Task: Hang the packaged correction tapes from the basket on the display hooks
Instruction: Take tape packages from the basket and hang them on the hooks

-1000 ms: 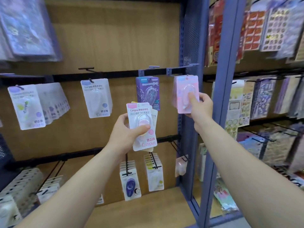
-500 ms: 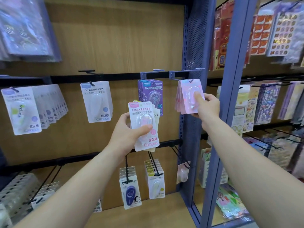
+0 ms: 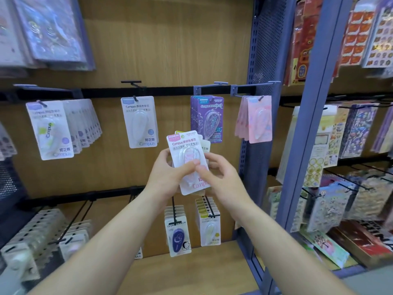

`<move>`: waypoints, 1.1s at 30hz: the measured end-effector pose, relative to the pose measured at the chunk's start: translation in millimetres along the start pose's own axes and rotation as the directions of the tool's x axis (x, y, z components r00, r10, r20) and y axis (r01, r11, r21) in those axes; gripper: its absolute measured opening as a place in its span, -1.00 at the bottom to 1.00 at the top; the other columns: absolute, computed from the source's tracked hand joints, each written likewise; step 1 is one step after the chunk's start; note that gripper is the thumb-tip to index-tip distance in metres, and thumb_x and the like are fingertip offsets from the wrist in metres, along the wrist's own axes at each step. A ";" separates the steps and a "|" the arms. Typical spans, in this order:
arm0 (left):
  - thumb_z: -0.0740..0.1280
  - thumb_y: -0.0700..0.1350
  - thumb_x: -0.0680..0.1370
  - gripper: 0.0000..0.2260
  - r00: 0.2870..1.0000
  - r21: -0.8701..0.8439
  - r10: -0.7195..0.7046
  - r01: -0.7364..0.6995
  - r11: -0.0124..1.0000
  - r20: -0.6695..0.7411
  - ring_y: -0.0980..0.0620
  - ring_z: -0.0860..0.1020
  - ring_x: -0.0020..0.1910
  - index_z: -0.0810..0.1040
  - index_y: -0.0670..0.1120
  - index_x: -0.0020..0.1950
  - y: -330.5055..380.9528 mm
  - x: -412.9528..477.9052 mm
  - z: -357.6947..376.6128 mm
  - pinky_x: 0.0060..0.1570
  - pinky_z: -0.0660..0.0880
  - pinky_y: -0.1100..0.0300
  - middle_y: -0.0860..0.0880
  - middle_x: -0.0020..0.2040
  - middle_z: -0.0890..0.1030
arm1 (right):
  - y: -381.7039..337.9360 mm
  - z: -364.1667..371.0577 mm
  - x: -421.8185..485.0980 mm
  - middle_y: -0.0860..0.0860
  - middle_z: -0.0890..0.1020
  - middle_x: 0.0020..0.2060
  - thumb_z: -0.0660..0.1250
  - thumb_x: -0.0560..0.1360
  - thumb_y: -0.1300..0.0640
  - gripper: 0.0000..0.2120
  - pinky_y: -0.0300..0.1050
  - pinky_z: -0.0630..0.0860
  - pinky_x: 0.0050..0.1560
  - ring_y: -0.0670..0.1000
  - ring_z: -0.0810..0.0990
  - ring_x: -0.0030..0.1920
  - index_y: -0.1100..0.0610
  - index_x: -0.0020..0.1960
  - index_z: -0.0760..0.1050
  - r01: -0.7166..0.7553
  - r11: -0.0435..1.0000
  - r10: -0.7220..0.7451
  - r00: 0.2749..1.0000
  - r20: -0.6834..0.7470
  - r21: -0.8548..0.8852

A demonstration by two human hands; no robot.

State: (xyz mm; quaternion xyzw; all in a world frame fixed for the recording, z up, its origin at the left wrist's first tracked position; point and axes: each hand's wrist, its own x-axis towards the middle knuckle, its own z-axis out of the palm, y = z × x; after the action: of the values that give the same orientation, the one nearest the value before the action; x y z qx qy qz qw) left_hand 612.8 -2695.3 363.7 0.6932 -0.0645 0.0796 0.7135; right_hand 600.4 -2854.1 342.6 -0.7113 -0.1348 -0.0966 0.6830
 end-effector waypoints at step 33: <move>0.40 -0.21 0.59 -0.78 0.832 0.059 0.100 -0.081 0.995 -0.545 -0.10 0.72 -0.01 0.60 -0.01 0.22 13.5 -106.2 -363.3 0.00 0.65 -0.09 -0.05 0.07 0.74 | -48.9 350.2 23.7 -0.01 0.59 0.14 0.45 0.55 0.10 -0.67 -0.12 0.67 -0.27 0.01 0.68 0.01 0.03 0.23 0.38 -0.013 0.993 -0.007 0.987 0.163 0.121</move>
State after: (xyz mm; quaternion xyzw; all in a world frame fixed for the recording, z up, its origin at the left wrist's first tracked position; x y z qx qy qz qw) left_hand 499.5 -2334.5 344.3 0.6497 0.1105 0.3089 0.6858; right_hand 590.6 -2501.8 379.5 -0.6742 -0.1948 -0.0287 0.7119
